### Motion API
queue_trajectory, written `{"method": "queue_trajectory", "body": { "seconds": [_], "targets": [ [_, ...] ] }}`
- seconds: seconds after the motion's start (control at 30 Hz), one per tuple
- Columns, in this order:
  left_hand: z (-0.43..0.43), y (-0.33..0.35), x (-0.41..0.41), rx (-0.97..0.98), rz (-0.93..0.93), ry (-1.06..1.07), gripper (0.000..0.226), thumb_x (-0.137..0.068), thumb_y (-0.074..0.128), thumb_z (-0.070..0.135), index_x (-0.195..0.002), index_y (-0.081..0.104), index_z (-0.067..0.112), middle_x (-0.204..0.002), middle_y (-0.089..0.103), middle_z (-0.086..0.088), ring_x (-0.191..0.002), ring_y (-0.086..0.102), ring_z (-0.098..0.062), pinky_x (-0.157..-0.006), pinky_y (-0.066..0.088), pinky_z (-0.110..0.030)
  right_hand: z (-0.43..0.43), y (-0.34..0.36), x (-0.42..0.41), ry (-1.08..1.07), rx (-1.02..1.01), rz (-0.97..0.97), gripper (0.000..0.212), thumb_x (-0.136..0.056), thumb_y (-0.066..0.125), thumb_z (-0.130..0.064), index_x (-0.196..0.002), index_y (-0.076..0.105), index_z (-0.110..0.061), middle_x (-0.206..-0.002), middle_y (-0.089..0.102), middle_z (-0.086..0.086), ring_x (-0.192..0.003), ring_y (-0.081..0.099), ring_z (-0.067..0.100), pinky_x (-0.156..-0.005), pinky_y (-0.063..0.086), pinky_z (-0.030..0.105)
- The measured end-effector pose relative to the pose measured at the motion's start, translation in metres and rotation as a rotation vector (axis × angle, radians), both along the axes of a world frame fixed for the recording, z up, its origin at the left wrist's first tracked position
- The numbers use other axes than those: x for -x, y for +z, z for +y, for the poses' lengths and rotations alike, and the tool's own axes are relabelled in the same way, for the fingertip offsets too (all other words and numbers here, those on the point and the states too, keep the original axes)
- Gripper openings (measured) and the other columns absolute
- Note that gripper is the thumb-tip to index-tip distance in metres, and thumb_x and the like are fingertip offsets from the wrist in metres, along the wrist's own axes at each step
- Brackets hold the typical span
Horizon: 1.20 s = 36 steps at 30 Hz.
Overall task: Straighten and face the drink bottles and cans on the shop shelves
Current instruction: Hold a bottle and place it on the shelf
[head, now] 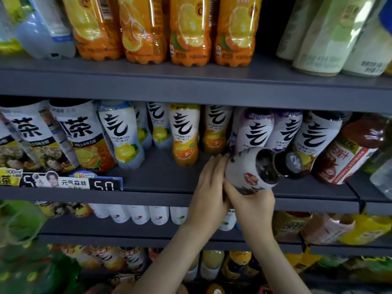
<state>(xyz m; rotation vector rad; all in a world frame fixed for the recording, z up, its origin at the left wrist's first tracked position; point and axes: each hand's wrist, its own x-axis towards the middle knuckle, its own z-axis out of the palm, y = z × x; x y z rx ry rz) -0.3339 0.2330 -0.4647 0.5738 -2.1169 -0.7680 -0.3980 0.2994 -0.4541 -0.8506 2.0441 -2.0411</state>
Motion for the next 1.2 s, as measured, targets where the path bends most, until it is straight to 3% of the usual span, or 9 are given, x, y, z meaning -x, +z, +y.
{"method": "queue_trajectory", "body": {
  "seconds": [0.1, 0.2, 0.57, 0.7, 0.8, 0.9, 0.97, 1.07, 1.2],
  "targets": [
    [-0.001, 0.001, 0.001, -0.023, -0.003, -0.001, 0.074, -0.086, 0.064, 0.008, -0.14, 0.024, 0.038, -0.147, 0.031, 0.005, -0.14, 0.023, -0.013, -0.111, 0.021, -0.024, 0.003, 0.004, -0.003, -0.008, 0.046, 0.037, 0.059, -0.069, 0.081, -0.018, -0.123, 0.058, -0.013, -0.114, 0.064, -0.01, -0.107, 0.058, -0.007, -0.087, 0.046, 0.009],
    [0.0, 0.003, -0.005, -0.045, -0.066, -0.143, 0.074, -0.088, 0.061, 0.014, -0.139, 0.015, 0.04, -0.145, 0.022, 0.019, -0.14, 0.016, 0.0, -0.111, 0.016, -0.012, 0.012, 0.004, -0.002, -0.035, 0.084, 0.003, 0.064, -0.062, 0.078, -0.032, -0.119, 0.061, -0.008, -0.112, 0.067, -0.004, -0.106, 0.06, -0.002, -0.09, 0.049, 0.015],
    [0.038, 0.011, 0.029, 0.016, 0.026, -0.077, 0.042, -0.091, 0.039, 0.026, -0.133, 0.04, 0.027, -0.13, 0.042, 0.01, -0.124, 0.043, -0.007, -0.101, 0.036, -0.016, 0.068, 0.022, 0.039, -0.144, 0.117, -0.021, 0.049, -0.064, 0.074, -0.032, -0.109, 0.066, -0.015, -0.105, 0.069, -0.008, -0.1, 0.064, 0.0, -0.083, 0.049, 0.011],
    [0.064, 0.009, 0.056, 0.07, 0.014, -0.062, 0.037, -0.093, 0.039, 0.028, -0.13, 0.044, 0.027, -0.124, 0.047, 0.008, -0.116, 0.049, -0.009, -0.091, 0.039, -0.011, 0.097, 0.017, 0.063, -0.268, 0.029, 0.023, 0.06, -0.06, 0.072, -0.048, -0.105, 0.069, -0.007, -0.093, 0.072, 0.01, -0.082, 0.067, 0.017, -0.068, 0.051, 0.013],
    [0.079, 0.008, 0.079, 0.052, -0.023, 0.0, 0.036, -0.094, 0.04, 0.032, -0.129, 0.047, 0.027, -0.121, 0.052, 0.004, -0.11, 0.054, -0.012, -0.078, 0.043, -0.015, 0.121, 0.017, 0.082, -0.321, 0.027, -0.016, 0.065, -0.061, 0.072, -0.05, -0.114, 0.066, -0.013, -0.103, 0.071, 0.002, -0.096, 0.066, 0.012, -0.082, 0.055, 0.026],
    [0.098, 0.012, 0.106, 0.021, -0.069, 0.005, 0.036, -0.095, 0.051, 0.026, -0.13, 0.049, 0.023, -0.119, 0.054, 0.001, -0.108, 0.056, -0.016, -0.073, 0.046, -0.02, 0.146, 0.02, 0.103, -0.374, 0.044, -0.058, 0.064, -0.062, 0.076, -0.04, -0.117, 0.064, -0.01, -0.108, 0.069, 0.001, -0.101, 0.064, 0.007, -0.079, 0.053, 0.015],
    [0.112, 0.017, 0.128, 0.005, -0.086, -0.008, 0.038, -0.093, 0.056, 0.024, -0.131, 0.049, 0.02, -0.12, 0.055, -0.001, -0.11, 0.056, -0.017, -0.075, 0.047, -0.023, 0.164, 0.022, 0.12, -0.39, 0.043, -0.075, 0.051, -0.068, 0.079, -0.023, -0.114, 0.065, -0.009, -0.104, 0.069, -0.003, -0.097, 0.063, -0.001, -0.075, 0.05, 0.008],
    [0.13, 0.025, 0.162, -0.101, -0.085, -0.024, 0.045, -0.093, 0.057, 0.026, -0.135, 0.044, 0.018, -0.128, 0.052, -0.001, -0.116, 0.052, -0.016, -0.083, 0.043, -0.02, 0.188, 0.022, 0.146, -0.414, -0.035, -0.057, 0.032, -0.07, 0.08, -0.018, -0.099, 0.068, -0.012, -0.085, 0.068, -0.012, -0.081, 0.062, -0.01, -0.076, 0.05, 0.019],
    [0.14, 0.026, 0.207, -0.195, -0.065, 0.026, 0.061, -0.091, 0.059, 0.029, -0.143, 0.032, 0.014, -0.141, 0.043, -0.004, -0.127, 0.044, -0.016, -0.096, 0.038, -0.019, 0.21, 0.013, 0.176, -0.398, -0.074, -0.083, 0.049, -0.065, 0.081, -0.032, -0.107, 0.067, -0.013, -0.098, 0.071, -0.004, -0.095, 0.064, 0.005, -0.081, 0.052, 0.024]
  ]
}}
